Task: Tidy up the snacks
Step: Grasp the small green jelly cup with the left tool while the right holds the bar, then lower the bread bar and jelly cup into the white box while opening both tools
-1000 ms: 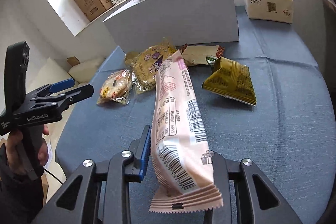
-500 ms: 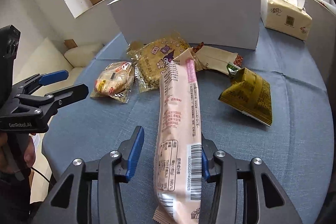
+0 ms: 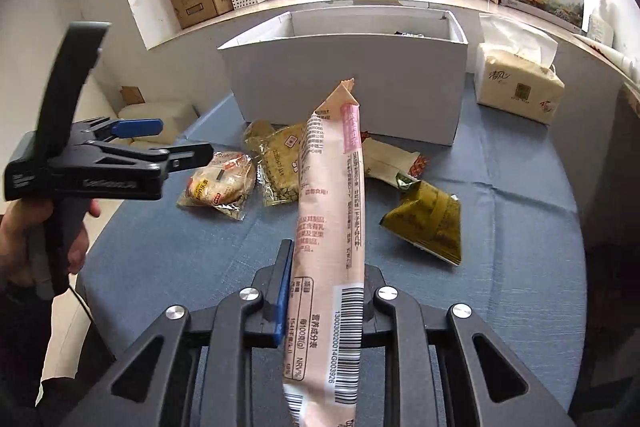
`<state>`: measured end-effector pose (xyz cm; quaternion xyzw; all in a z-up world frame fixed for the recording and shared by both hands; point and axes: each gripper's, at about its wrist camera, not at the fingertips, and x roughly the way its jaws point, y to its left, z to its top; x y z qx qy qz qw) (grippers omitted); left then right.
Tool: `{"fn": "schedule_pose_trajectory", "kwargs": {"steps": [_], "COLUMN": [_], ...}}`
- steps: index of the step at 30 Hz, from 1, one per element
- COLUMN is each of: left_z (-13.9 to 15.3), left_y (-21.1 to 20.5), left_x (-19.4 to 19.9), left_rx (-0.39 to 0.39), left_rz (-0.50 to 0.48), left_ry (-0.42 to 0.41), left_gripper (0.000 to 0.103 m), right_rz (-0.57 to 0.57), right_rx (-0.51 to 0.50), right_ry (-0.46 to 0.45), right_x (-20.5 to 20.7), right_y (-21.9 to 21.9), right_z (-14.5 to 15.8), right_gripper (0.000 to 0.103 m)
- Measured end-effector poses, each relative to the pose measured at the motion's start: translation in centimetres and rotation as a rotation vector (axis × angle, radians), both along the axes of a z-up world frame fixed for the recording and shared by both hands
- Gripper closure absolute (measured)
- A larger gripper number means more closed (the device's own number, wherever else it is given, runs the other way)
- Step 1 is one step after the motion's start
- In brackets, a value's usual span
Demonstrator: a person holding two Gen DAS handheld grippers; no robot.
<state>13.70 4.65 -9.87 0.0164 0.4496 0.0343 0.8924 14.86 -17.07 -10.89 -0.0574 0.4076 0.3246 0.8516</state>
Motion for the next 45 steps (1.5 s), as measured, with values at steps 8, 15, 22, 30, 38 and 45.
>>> {"fn": "schedule_pose_trajectory", "kwargs": {"steps": [8,15,22,30,38,45], "left_z": [-3.9,-5.9,-6.0,-5.1,-1.1,3.5], "left_y": [1.0,0.0,-0.1,-0.1,0.0,0.4], "left_x": [5.8,7.7,9.7,8.9,4.6,0.5], "left_rx": [0.116,0.084,0.016,-0.004,-0.008,-0.068], "left_rz": [0.049,0.012,-0.030,-0.053,-0.079,-0.073], "left_ry": [0.094,0.119,0.110,0.087,-0.003,-0.113], "left_gripper": [0.000,0.001,0.052,0.067,0.070,0.070], "right_rz": [-0.044,-0.060,-0.044,-0.036,-0.020,-0.002], "right_rx": [0.039,0.047,0.045,0.053,0.062,0.067], "right_ry": [0.012,0.044,0.048,0.057,0.059,0.049], "right_x": [-0.6,-0.2,0.0,0.4,0.6,0.7], "right_y": [-2.5,-2.9,-2.4,-2.7,-2.5,-1.9], "right_z": [0.6,-0.8,-1.1,-1.5,-1.6,-0.9], "right_gripper": [0.078,0.078,0.078,0.078,0.078,0.078]}}
